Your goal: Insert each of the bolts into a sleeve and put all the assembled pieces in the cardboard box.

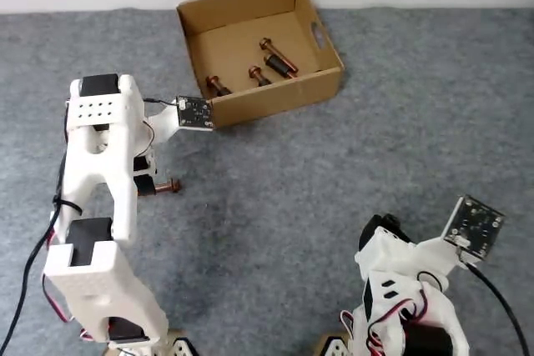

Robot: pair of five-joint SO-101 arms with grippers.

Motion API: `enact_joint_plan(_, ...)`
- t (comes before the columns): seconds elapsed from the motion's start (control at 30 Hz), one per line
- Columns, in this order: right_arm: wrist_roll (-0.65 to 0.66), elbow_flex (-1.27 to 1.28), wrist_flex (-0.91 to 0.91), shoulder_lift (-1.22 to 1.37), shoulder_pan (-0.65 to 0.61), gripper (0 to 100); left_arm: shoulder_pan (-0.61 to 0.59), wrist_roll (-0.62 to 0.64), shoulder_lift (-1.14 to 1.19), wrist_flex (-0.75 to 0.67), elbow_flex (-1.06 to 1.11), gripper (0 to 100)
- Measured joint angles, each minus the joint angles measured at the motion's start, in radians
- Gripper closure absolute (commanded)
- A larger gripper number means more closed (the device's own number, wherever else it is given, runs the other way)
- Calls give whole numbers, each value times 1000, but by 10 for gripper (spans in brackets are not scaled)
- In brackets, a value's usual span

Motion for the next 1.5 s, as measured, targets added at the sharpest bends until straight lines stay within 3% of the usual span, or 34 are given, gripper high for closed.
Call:
enact_joint_plan(0.43,28,8,-11,107,3,991,9,-12,232,-74,-61,772)
enact_joint_plan(0.9,29,8,-11,109,3,991,51,32,502,-71,-382,773)
enact_joint_plan(1.27,29,8,-11,109,3,991,101,107,603,17,-503,970)
enact_joint_plan(1.5,29,8,-11,109,3,991,107,124,609,31,-508,993)
